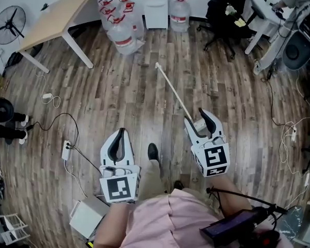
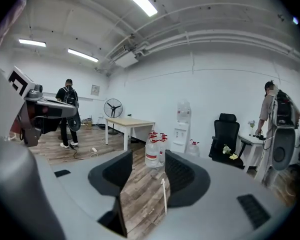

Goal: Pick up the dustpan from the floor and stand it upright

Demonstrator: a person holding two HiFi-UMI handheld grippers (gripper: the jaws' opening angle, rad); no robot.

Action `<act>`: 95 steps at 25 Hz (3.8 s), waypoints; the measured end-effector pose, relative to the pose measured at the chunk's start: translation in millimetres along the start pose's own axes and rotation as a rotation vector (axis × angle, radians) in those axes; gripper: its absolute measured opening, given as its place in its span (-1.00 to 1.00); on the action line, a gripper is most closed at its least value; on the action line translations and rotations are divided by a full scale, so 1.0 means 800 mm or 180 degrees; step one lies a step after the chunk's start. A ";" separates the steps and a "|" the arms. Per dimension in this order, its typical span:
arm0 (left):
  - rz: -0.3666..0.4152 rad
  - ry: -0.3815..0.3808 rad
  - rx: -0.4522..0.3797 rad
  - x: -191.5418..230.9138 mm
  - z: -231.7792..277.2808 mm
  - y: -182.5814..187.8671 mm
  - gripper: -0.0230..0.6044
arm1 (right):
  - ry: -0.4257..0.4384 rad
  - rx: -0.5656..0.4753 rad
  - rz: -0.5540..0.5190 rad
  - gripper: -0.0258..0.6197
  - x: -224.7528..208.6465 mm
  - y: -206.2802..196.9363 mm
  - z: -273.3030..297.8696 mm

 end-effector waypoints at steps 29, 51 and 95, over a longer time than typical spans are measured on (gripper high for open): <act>0.0032 -0.0481 0.0019 0.124 0.389 0.031 -0.88 | -0.0322 -0.0023 0.0039 -0.33 -0.143 0.101 0.351; 0.0343 -0.0213 0.0019 0.101 0.653 0.097 -0.88 | -0.0128 -0.0263 0.0169 -0.35 -0.357 0.148 0.547; -0.0426 -0.0506 0.0964 0.249 0.943 -0.261 -0.88 | 0.0637 0.1158 0.0160 -0.35 -0.271 -0.160 0.942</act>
Point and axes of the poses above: the fingertips, and each gripper's own axes: z forward along the fingers, x to its left, y out of its top, the point moved 3 cm from there along -z, backward along the fingers, and after that the axes turned 1 degree about -z, right-handed, at the moved point
